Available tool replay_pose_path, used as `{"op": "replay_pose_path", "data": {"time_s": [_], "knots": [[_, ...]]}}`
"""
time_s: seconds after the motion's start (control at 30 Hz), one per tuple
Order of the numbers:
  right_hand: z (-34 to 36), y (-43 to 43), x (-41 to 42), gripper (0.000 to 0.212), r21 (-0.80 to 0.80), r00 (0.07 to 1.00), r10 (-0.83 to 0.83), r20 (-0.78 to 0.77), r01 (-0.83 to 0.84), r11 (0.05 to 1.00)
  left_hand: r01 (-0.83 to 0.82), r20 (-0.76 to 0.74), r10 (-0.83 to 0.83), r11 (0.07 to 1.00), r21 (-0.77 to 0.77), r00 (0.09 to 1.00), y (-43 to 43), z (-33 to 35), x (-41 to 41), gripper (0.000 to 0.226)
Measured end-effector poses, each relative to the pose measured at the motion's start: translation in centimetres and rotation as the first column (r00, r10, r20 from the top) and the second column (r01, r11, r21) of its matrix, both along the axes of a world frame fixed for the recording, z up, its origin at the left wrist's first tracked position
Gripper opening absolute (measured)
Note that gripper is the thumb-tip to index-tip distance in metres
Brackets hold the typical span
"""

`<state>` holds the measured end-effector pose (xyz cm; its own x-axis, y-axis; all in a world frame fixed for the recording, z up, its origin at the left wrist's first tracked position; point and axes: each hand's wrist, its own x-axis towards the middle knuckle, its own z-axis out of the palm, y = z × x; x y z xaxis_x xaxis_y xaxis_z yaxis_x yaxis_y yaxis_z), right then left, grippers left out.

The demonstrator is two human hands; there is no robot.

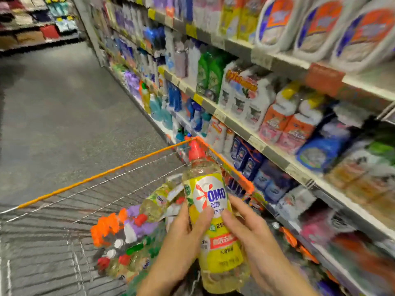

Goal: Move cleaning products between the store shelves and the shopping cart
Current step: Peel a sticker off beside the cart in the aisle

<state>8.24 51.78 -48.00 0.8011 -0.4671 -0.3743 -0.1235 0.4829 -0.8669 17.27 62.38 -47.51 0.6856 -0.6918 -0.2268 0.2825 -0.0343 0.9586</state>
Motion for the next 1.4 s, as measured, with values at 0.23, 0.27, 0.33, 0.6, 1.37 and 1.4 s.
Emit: {"op": "replay_pose_path", "data": {"time_s": [0.23, 0.27, 0.33, 0.6, 1.37, 1.4], "knots": [[3.3, 3.0, -13.5, 0.062, -0.019, 0.897, -0.426, 0.118, 0.431, 0.902, 0.428, 0.105, -0.425, 0.904, -0.003, 0.899, -2.2, 1.4, -9.2, 0.047], [3.5, 3.5, -15.5, 0.072, -0.032, 0.878, -0.461, 0.124, 0.468, 0.883, 0.484, 0.112, -0.480, 0.875, -0.013, 0.870, -2.5, 1.8, -11.0, 0.046], [4.1, 4.2, -19.3, 0.086, -0.076, 0.833, -0.541, 0.115, 0.550, 0.832, 0.588, 0.130, -0.581, 0.808, -0.029, 0.804, -3.2, 2.8, -14.6, 0.046], [6.3, 6.9, -32.8, 0.082, -0.157, 0.587, -0.784, 0.204, 0.810, 0.566, 0.831, 0.158, -0.817, 0.555, -0.046, 0.554, -6.3, 4.6, -28.0, 0.059], [9.4, -1.9, -65.0, 0.108, -0.015, 0.305, -0.916, 0.259, 0.950, 0.312, 0.897, 0.325, -0.841, 0.435, -0.071, 0.433, -17.5, 8.9, -60.9, 0.065], [9.4, -3.0, -65.5, 0.109, -0.002, 0.284, -0.925, 0.254, 0.956, 0.293, 0.903, 0.331, -0.844, 0.425, -0.065, 0.421, -18.5, 8.9, -61.4, 0.063]]}}
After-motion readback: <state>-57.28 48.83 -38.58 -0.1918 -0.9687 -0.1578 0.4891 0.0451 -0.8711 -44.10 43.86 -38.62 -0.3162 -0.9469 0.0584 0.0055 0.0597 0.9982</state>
